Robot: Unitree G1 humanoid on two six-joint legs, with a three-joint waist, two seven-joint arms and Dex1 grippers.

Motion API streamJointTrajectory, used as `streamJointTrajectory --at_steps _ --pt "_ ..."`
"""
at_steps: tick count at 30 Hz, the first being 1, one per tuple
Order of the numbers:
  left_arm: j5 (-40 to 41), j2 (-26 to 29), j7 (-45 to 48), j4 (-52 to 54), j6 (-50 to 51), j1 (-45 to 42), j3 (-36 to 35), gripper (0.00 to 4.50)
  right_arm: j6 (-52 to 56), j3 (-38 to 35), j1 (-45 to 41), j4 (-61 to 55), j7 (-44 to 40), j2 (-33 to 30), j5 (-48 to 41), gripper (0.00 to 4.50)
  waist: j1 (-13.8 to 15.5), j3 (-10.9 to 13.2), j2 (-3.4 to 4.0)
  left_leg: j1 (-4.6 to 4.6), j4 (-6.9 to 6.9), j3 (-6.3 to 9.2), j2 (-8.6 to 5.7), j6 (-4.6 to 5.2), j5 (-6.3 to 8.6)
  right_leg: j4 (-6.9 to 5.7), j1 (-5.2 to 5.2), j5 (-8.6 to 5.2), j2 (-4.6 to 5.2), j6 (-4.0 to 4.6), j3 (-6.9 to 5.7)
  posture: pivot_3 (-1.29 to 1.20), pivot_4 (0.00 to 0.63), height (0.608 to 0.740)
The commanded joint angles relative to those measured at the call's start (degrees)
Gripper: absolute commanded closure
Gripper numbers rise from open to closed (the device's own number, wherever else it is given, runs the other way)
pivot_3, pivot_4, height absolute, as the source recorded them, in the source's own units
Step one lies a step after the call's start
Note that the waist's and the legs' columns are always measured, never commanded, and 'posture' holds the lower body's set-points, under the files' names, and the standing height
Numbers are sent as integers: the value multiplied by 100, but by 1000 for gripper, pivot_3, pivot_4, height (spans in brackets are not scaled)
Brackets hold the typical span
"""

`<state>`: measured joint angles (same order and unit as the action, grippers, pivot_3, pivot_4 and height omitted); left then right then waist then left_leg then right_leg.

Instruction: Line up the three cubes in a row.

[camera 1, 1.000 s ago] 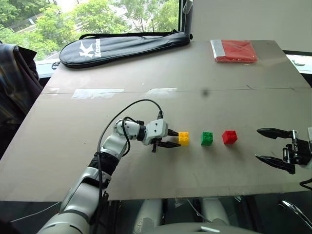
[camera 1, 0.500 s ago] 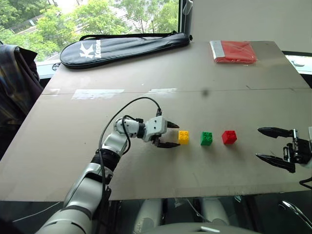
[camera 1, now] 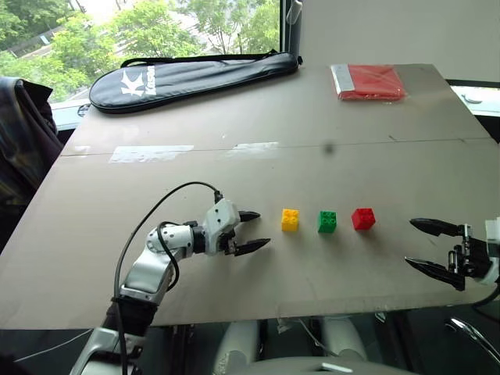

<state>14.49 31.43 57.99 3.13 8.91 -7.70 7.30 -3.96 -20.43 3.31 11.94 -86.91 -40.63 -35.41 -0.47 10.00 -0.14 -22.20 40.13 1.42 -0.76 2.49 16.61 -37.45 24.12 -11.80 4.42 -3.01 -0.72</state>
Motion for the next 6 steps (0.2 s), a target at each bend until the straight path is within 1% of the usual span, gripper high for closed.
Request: streamJointTrajectory --at_steps 1,3,6 --pt "-317 -54 -961 854 250 1074 -246 901 -347 -63 74 260 325 151 277 0 32 -1 1 0 0 1 -2 0 0 3 -3 -3 3 4 1 0 150 694" --pt "-415 -80 -1359 1185 272 1525 -424 901 -443 -54 77 392 412 192 373 0 20 -2 1 18 0 -2 -4 1 1 6 -21 -14 3 18 1 0 150 694" --pt "-416 -82 -1662 1496 244 1956 -643 901 -587 -16 69 520 463 223 493 0 20 -8 11 23 -4 0 -3 2 3 8 -25 -25 3 2 8 0 150 694"
